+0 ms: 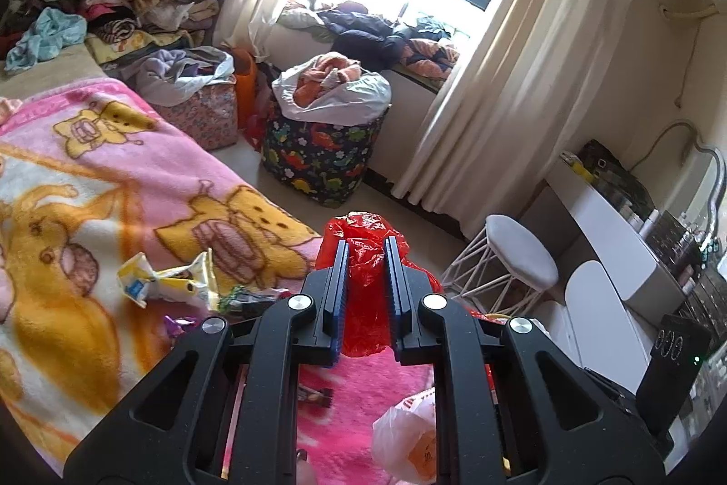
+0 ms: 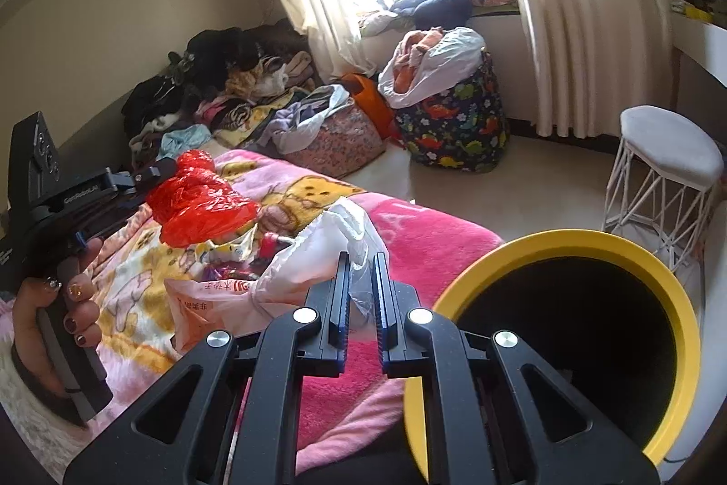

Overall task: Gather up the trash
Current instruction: 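Carry the red and white bags over the bin with both tools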

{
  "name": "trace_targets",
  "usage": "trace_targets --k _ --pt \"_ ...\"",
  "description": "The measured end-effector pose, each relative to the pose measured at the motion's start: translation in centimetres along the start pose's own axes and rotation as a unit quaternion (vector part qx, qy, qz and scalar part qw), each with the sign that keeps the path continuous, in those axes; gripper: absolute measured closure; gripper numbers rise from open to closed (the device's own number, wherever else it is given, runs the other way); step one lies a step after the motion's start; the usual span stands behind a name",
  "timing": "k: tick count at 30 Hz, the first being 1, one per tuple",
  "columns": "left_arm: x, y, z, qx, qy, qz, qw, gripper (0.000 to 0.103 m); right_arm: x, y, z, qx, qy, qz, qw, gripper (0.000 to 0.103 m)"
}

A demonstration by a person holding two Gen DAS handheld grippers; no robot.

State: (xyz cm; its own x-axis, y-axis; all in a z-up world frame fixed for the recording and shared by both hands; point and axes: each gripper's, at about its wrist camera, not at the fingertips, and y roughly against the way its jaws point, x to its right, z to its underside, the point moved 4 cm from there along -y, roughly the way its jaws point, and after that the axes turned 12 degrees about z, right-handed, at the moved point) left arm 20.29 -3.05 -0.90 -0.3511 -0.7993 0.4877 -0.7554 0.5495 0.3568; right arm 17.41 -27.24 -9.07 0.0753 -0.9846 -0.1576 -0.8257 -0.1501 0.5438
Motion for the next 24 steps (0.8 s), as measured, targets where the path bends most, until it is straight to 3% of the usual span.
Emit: trace_targets --k 24 --pt "5.6 -2.3 1.7 -0.023 -0.037 0.032 0.9985 0.093 7.3 2.0 1.4 0.013 -0.076 0.063 0.995 0.093"
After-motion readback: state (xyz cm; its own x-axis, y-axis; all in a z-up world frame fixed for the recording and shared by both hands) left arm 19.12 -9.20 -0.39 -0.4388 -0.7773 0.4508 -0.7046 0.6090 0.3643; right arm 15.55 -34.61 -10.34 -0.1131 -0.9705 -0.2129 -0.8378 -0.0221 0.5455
